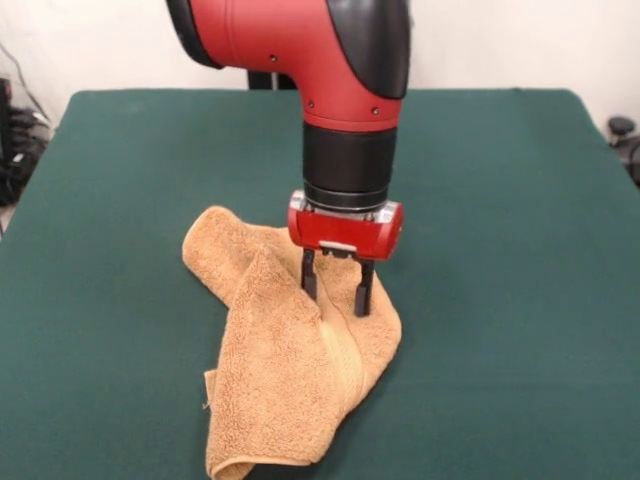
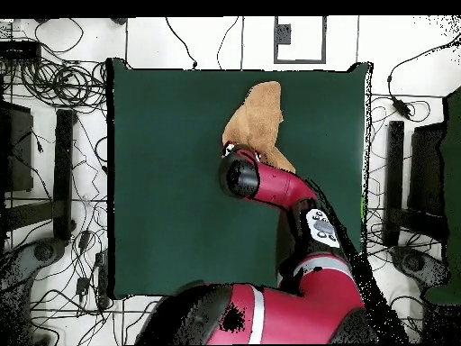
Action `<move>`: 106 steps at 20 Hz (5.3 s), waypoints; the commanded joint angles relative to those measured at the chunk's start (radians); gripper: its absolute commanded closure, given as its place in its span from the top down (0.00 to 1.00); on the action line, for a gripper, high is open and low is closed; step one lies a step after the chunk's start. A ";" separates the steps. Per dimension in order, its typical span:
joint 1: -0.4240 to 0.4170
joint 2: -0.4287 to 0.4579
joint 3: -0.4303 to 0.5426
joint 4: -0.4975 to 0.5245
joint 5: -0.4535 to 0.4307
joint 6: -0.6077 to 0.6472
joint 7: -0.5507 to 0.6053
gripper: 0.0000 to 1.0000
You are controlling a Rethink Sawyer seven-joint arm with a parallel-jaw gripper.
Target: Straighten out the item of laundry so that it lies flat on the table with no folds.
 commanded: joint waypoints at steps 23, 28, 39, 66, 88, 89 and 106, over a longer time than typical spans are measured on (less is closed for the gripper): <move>-0.067 -0.021 0.385 0.104 -0.072 0.047 0.076 1.00; -0.046 -0.012 0.356 0.080 -0.070 0.045 0.081 1.00; 0.059 0.072 0.219 -0.026 -0.022 0.126 0.105 1.00; 0.023 -0.035 0.214 0.074 -0.048 0.148 0.098 1.00; -0.035 -0.050 0.190 0.078 -0.127 0.157 0.052 1.00; -0.032 -0.043 0.191 0.072 -0.126 0.153 0.053 1.00; -0.011 0.019 0.164 0.061 -0.139 0.084 0.069 1.00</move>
